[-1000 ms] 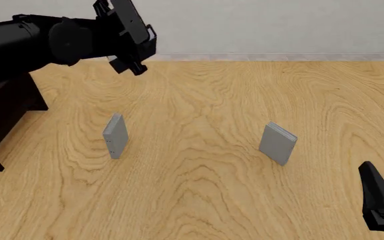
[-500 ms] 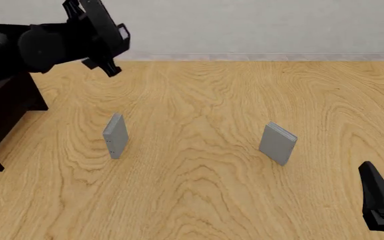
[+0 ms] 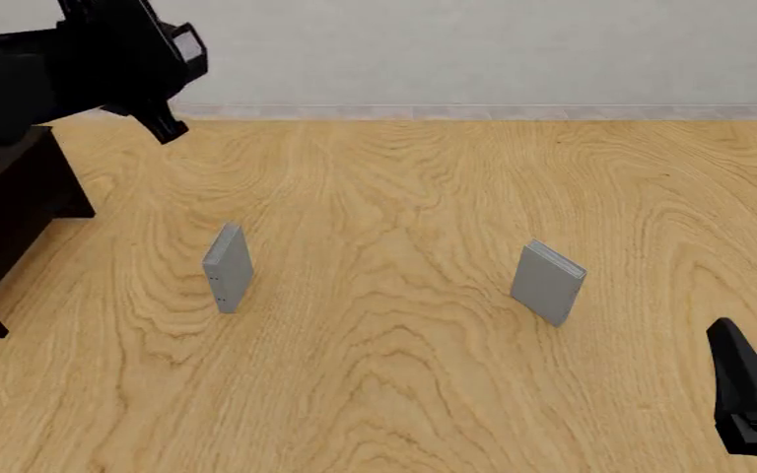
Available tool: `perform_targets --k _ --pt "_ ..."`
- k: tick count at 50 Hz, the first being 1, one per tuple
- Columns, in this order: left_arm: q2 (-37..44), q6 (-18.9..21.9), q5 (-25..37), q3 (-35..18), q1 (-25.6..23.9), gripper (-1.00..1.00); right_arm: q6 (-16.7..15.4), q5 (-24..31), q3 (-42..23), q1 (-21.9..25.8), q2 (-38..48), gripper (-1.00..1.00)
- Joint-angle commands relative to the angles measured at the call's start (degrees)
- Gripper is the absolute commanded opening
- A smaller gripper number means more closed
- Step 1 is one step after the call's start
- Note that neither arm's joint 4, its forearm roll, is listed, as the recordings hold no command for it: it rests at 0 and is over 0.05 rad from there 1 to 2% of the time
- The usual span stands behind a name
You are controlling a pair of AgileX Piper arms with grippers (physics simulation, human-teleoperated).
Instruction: Pick up the book in the middle and place it on the cabinet shelf.
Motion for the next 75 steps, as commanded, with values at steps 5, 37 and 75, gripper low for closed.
perform_targets --k 5,37,75 --pt "-4.78 3.43 1.06 1.31 3.23 -1.00 0.00 0.01 0.00 0.00 -0.01 1.00" --pt "-6.94 8.00 0.35 1.02 11.70 -1.00 0.00 -0.01 0.00 0.00 0.02 1.00" --pt "-0.84 13.15 -9.10 1.21 24.90 -1.00 -0.01 0.00 0.00 0.00 0.00 1.00"
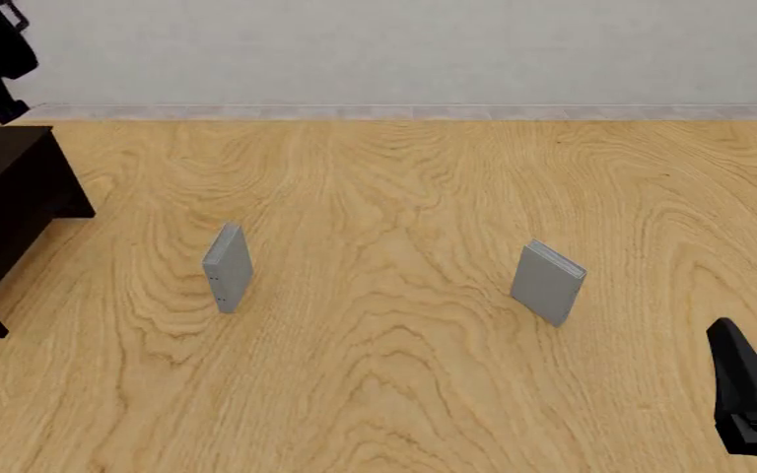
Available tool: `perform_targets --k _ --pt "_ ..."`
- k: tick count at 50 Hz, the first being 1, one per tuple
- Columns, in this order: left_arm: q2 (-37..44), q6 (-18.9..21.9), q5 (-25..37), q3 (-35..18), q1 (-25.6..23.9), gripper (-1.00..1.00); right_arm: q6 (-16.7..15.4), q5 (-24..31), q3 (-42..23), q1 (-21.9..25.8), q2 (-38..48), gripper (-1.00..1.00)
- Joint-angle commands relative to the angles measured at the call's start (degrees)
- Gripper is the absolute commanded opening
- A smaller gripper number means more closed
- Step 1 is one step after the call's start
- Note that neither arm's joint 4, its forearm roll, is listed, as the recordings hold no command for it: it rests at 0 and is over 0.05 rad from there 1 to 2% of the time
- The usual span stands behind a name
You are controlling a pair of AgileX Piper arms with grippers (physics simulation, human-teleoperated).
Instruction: Pick up the book in the middle and place it on the cabinet shelf.
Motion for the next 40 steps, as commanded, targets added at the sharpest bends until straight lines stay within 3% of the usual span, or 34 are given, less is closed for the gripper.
perform_targets --k 1,15,40 --pt "1.03 2.01 -2.73 -0.29 3.03 -1.00 -0.01 0.00 0.00 0.00 0.00 1.00" --pt "2.02 4.86 -6.61 2.36 6.90 -1.00 0.01 0.01 0.00 0.00 -0.02 1.00" --pt "2.46 3.12 -7.50 2.25 11.13 -1.00 0.00 0.00 0.00 0.01 0.00 1.00"
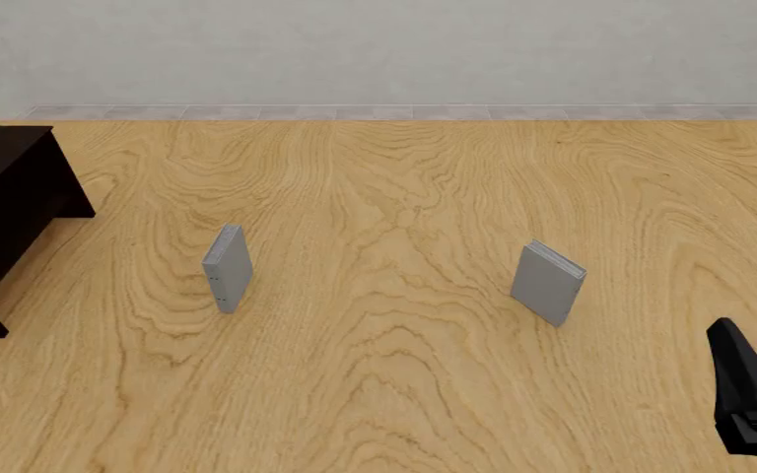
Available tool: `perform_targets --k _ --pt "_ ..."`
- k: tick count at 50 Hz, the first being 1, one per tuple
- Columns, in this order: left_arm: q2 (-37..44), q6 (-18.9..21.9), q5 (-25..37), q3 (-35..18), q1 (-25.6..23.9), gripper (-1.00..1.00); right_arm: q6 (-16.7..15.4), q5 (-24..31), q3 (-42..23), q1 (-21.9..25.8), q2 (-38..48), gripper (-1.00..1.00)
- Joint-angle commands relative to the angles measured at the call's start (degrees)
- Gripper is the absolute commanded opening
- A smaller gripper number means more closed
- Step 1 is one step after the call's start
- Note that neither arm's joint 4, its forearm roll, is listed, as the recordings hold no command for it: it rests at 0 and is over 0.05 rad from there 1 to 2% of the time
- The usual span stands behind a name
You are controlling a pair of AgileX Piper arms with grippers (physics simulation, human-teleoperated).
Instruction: Pick up the book in the middle and place it on the cabinet shelf.
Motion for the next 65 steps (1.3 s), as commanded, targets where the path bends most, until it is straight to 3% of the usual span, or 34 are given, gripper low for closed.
perform_targets --k 1,23,65 --pt "0.14 0.78 -1.82 -0.22 2.19 -1.00 0.00 -0.01 0.00 0.01 0.02 1.00" --pt "2.42 -1.00 -4.30 2.61 4.91 -1.00 0.00 0.00 0.00 0.00 0.01 1.00" --pt "7.32 -7.84 -3.35 2.32 3.80 -1.00 0.00 0.01 0.00 0.00 -0.02 1.00"
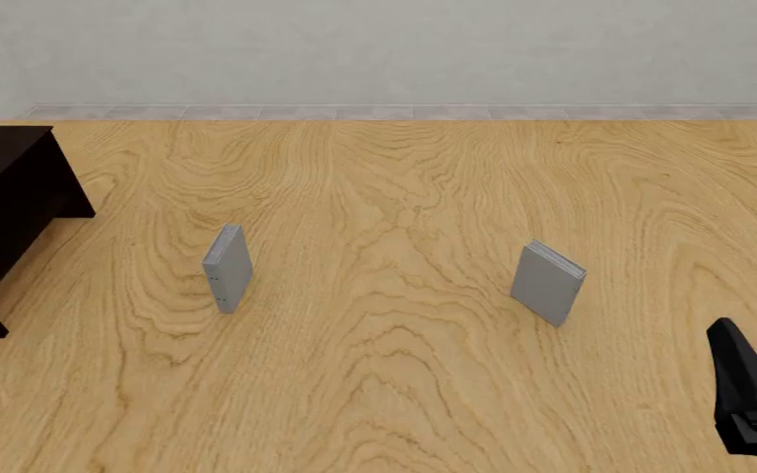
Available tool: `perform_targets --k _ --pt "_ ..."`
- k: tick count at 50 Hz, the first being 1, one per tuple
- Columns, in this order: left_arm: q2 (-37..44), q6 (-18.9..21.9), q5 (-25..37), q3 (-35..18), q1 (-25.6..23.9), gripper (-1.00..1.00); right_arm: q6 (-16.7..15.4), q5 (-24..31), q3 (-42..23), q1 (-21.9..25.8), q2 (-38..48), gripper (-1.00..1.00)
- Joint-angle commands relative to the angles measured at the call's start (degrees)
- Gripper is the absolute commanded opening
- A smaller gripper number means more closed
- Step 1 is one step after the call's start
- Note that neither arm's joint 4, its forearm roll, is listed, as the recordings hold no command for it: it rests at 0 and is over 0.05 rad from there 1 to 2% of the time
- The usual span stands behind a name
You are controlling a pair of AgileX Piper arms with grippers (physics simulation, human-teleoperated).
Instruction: Pick up the book in the middle and place it on the cabinet shelf.
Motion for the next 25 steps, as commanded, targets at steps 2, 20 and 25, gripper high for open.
perform_targets --k 2,20,25 --pt "1.72 0.03 -1.70 -0.14 0.30 -1.00 0.01 -0.01 0.00 0.00 0.02 1.00" --pt "4.04 0.05 -3.70 1.74 1.18 -1.00 -0.01 0.01 0.00 -0.01 -0.03 1.00" --pt "5.02 0.43 -4.85 2.29 1.68 -1.00 0.01 -0.01 0.00 0.00 0.03 1.00"
